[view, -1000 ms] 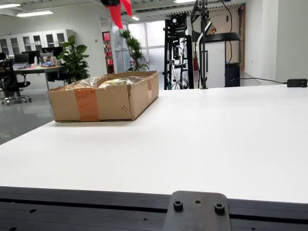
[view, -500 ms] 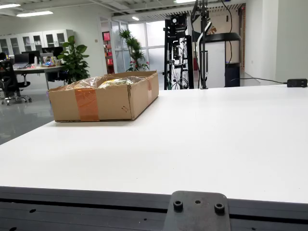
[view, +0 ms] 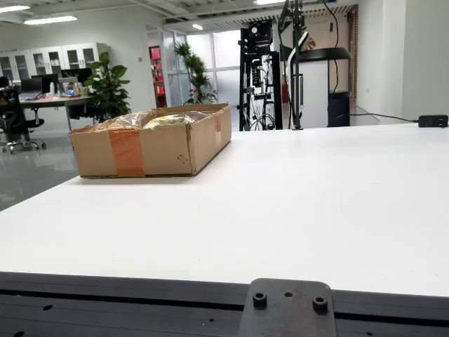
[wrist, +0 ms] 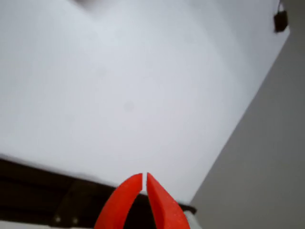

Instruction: Grasp a snack and put it in the bin.

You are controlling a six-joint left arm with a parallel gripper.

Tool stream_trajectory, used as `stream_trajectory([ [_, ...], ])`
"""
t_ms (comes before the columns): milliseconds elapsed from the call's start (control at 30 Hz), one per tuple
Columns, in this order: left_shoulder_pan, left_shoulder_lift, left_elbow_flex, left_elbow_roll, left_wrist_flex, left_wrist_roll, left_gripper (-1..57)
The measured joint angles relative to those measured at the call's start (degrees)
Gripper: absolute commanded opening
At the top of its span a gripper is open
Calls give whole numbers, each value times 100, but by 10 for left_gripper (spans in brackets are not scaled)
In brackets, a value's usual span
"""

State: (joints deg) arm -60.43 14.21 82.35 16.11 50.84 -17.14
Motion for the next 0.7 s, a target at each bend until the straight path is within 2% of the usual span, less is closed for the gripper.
stream_trajectory([
  [467,-1276,-106,200,-1534,521,1342,-2],
  [567,-1516,-121,202,-1769,643,1612,-1],
  [700,-1781,-169,202,-1945,737,1879,1],
])
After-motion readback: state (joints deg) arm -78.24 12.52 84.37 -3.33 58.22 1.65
